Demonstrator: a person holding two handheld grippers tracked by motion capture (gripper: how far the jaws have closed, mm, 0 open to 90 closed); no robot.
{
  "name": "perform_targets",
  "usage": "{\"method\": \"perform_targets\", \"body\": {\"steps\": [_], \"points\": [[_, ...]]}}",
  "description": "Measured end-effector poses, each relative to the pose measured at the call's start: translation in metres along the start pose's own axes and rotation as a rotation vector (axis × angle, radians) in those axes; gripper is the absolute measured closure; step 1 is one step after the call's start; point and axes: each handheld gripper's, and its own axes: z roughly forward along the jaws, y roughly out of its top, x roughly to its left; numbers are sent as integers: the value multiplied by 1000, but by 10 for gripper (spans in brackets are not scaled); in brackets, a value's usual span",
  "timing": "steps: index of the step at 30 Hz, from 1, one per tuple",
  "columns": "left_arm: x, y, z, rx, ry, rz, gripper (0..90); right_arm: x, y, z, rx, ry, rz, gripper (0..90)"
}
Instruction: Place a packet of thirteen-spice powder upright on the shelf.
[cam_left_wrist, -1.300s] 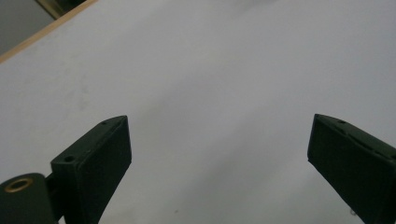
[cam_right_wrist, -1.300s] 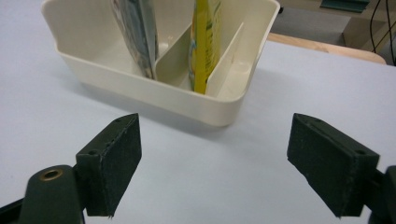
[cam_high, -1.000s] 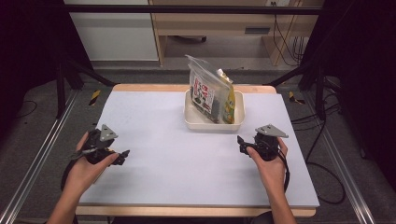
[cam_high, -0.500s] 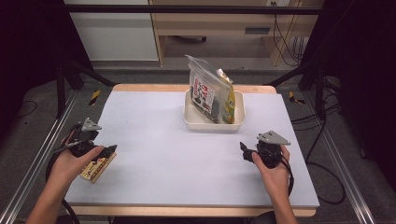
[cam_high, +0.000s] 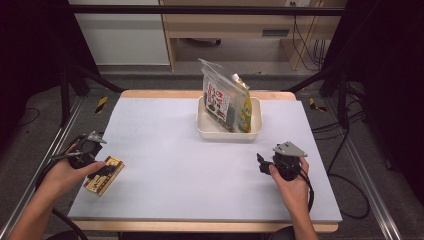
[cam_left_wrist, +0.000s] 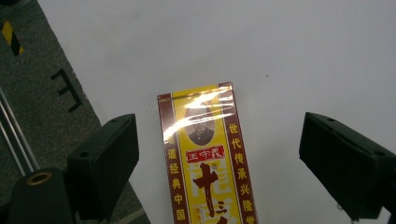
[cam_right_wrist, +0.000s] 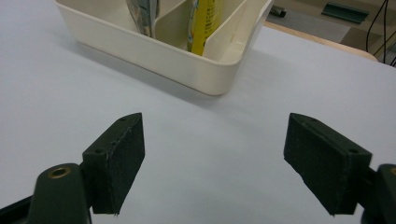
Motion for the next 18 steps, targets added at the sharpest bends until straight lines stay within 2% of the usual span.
{"method": "perform_targets", "body": {"steps": [3,8,12,14,18], "points": [[3,-4,5,44,-9,2,119,1,0,1,11,0,-3,194],[9,-12,15,137,20,-29,111,2,-1,3,34,1,-1,180],[9,-15,17,169,-14,-42,145,2,-1,4,42,0,9,176],[9,-15,19,187,-11,-29,148,2,-1,4,47,-2,10,174],[6,-16,23,210,-9,-35,151,2,-1,4,52,0,13,172]]}}
